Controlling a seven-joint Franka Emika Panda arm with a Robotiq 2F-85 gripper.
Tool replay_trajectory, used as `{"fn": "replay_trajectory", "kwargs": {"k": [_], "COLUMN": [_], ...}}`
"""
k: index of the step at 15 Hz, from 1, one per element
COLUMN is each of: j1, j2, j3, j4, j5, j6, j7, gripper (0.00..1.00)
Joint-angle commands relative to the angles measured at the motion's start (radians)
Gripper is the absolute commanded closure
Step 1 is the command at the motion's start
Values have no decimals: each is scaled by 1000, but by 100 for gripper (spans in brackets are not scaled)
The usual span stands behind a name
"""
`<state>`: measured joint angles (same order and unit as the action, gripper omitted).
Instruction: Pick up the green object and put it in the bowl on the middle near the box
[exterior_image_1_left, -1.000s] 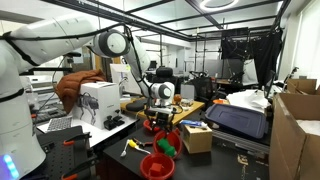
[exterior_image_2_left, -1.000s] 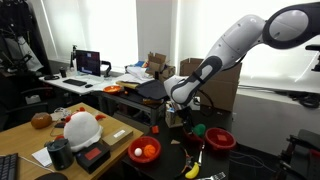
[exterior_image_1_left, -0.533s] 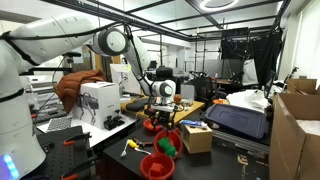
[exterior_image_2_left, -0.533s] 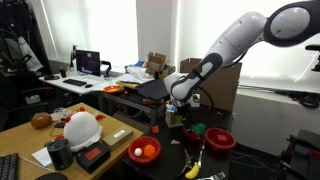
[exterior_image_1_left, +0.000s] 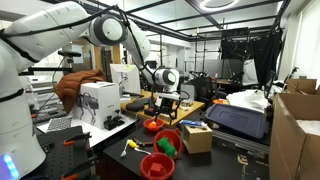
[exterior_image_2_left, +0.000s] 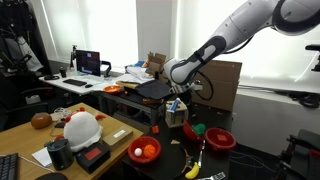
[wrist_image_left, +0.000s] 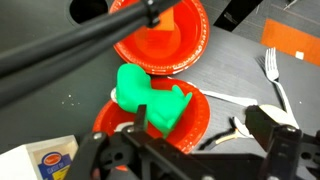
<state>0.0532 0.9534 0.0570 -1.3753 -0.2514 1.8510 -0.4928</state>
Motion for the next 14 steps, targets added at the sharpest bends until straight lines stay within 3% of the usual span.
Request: {"fn": "replay_trajectory", "kwargs": {"k": [1, 8, 14], "j1": [-27, -53, -60], "j2": [-12, 105, 169], "j3": [8, 3, 5], "j4": [-11, 26, 66], "j5": [-45, -79, -63], "j6": [-50, 22, 66], "j7": [-107, -245, -285], "gripper": [0, 0, 0]}}
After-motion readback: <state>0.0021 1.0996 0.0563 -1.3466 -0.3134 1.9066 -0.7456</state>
